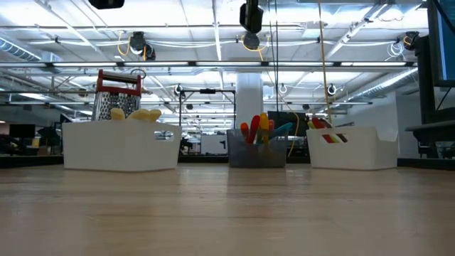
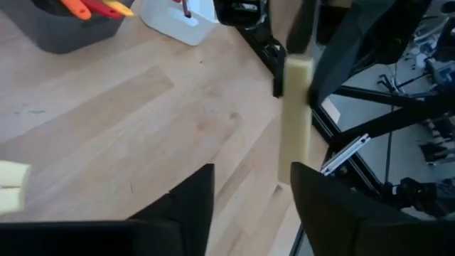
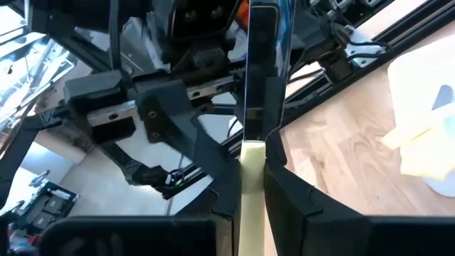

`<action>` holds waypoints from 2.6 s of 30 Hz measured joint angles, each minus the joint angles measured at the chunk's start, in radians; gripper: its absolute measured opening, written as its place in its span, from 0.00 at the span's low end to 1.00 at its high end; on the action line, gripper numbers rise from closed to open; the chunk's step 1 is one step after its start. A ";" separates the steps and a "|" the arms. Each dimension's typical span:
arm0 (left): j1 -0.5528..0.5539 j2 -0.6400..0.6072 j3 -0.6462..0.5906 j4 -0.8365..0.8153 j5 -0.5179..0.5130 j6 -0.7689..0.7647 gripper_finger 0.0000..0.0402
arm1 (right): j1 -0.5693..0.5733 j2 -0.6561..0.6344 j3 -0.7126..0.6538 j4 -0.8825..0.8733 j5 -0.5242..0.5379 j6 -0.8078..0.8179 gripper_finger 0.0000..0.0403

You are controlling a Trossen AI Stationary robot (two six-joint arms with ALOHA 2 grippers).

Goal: Pick & Place Kitchen Items
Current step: Put the yellow knife into the left white bin

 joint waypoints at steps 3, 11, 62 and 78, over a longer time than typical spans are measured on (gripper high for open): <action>0.005 0.021 0.000 0.031 0.000 0.001 0.51 | -0.005 0.000 0.000 0.022 -0.003 0.002 0.09; 0.024 0.061 0.000 0.125 0.045 0.037 0.53 | -0.004 0.000 -0.001 0.040 -0.029 0.008 0.09; 0.124 0.069 -0.001 0.241 0.195 0.153 0.14 | -0.002 0.000 -0.001 0.076 0.006 0.006 0.10; 0.100 0.071 0.000 0.075 0.189 0.021 0.14 | -0.001 0.000 0.000 0.043 -0.001 -0.001 0.38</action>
